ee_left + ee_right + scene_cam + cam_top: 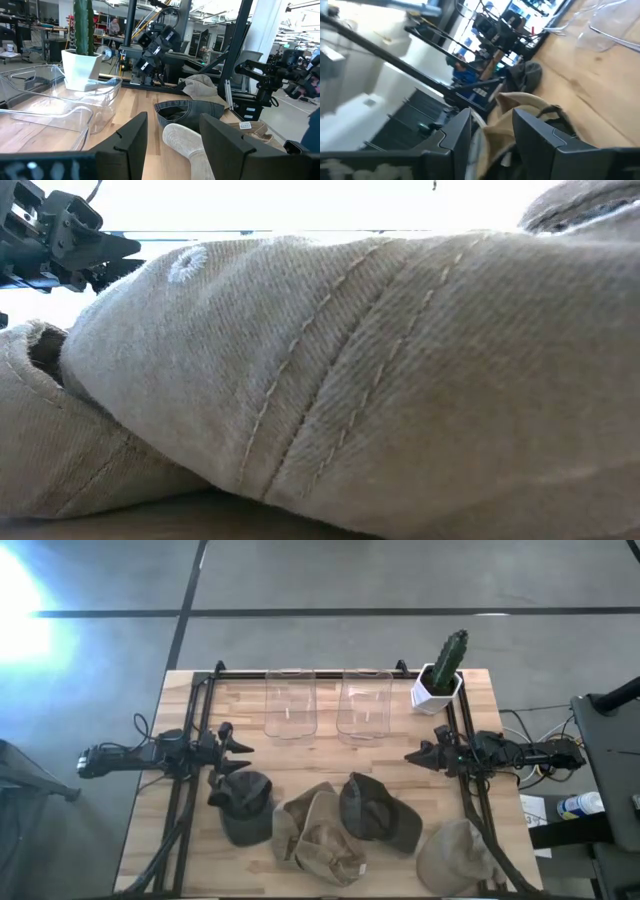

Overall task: Pick & Place hat
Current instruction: Put the right black cap into the right transparent bin

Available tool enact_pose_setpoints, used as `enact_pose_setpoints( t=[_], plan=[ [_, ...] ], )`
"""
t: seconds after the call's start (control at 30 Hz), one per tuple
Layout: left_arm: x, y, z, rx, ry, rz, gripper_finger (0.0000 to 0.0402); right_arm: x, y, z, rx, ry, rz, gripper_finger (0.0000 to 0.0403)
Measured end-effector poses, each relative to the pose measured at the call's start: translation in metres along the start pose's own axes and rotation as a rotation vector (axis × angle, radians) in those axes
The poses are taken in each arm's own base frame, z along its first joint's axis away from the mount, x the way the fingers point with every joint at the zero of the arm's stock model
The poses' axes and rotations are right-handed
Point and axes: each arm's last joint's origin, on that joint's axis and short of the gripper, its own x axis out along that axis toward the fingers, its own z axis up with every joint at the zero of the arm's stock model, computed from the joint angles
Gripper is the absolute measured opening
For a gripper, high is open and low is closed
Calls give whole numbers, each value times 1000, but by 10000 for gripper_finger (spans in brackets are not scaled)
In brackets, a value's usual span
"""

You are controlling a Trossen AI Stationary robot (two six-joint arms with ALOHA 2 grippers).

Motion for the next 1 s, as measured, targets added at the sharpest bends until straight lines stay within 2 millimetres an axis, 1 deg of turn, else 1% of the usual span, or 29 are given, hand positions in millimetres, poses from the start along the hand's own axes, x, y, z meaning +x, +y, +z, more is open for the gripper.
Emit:
enact_pose_setpoints(
  t=[0.07,0.13,0.17,0.23,0.3,0.4,0.5,0.6,0.8,1.0],
  plan=[
    [0,0,0,0,0,0,174,0,1,2,34,-38,2,141],
    [0,0,0,0,0,0,174,0,1,1,86,-35,-4,141],
    [0,0,0,0,0,-1,174,1,-1,0,117,-6,-20,141],
    [0,0,0,0,0,0,174,2,-9,-7,180,109,-90,141],
    [0,0,0,0,0,-1,174,5,-12,-13,213,211,-129,141],
    [0,0,0,0,1,0,174,9,-16,-18,233,348,-267,141],
    [0,0,0,0,4,2,174,8,-21,-23,189,479,-477,141],
    [1,0,-1,-1,10,4,174,12,-21,-24,154,571,-600,141],
    [1,0,-1,-1,14,6,174,34,-15,-25,96,712,-654,141],
    [1,0,-1,-1,14,6,174,53,-21,-33,22,860,-719,141]
  ],
)
